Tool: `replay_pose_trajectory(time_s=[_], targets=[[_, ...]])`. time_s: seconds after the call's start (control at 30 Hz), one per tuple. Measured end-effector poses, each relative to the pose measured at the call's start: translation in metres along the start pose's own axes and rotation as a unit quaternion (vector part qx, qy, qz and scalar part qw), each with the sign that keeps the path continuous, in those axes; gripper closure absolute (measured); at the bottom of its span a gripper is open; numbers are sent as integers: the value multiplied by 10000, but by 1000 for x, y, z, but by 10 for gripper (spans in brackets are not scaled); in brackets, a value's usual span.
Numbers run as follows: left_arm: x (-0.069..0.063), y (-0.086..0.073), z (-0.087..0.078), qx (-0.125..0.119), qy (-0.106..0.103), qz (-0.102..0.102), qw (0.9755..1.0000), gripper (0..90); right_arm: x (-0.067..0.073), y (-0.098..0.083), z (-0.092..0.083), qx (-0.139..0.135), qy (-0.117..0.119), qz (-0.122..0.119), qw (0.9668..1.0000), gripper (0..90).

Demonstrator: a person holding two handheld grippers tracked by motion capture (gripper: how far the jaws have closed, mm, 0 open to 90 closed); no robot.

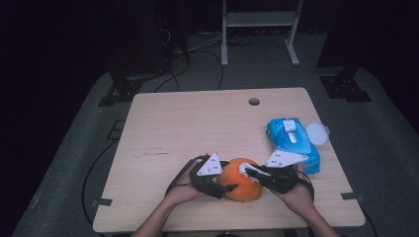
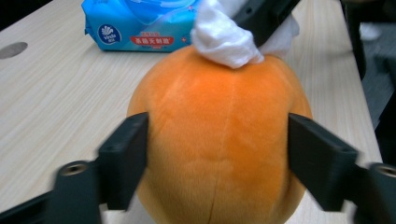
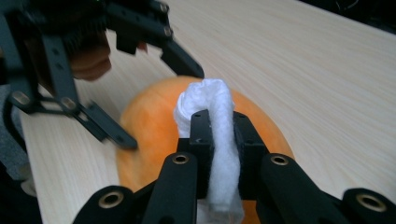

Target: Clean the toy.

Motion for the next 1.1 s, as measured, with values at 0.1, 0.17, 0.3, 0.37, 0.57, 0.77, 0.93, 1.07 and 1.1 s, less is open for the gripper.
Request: replay_pose_trajectory(time_s=[0.1, 0.17, 0.3, 0.37, 0.57, 0.77, 0.93, 1.07, 1.1], targets=[[7, -6, 4, 86, -165, -557, 9983, 92, -5, -3, -2, 12, -13, 71, 10000, 803], [9, -12, 8, 182, -363, -814, 9959, 101, -5, -2, -1, 24, -7, 41, 10000, 803], [5, -5, 4, 65, -74, -444, 9990, 284, 4, 3, 2, -16, -108, -111, 9999, 803], [2, 5, -1, -3, 243, -22, 9997, 315, 9, 10, 1, -129, -151, -232, 9995, 804], [0, 13, -12, -123, 290, 233, 9992, 292, 6, 15, -10, -221, -101, -256, 9994, 803], [6, 5, -5, -229, 194, -195, 9994, 240, -7, -1, -2, 30, -156, -42, 9999, 803], [-5, 13, -1, -132, 351, 156, 9992, 255, 10, 12, -7, -167, -165, -333, 9992, 803], [-7, 13, -3, -125, 334, 260, 9990, 242, 15, 15, -6, -96, -130, -525, 9985, 804], [-4, 13, -3, -149, 327, 187, 9992, 216, 13, 13, -6, -81, -112, -498, 9987, 804]])
Point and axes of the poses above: each handheld gripper's, and its own axes: z roughly forward along the jaws, y roughly out of its top, x roughly to its left, the point moved 6 cm from there along z, roughly forward along the jaws, and after that the axes turned 3 degrees about y, right-handed, at the moved point
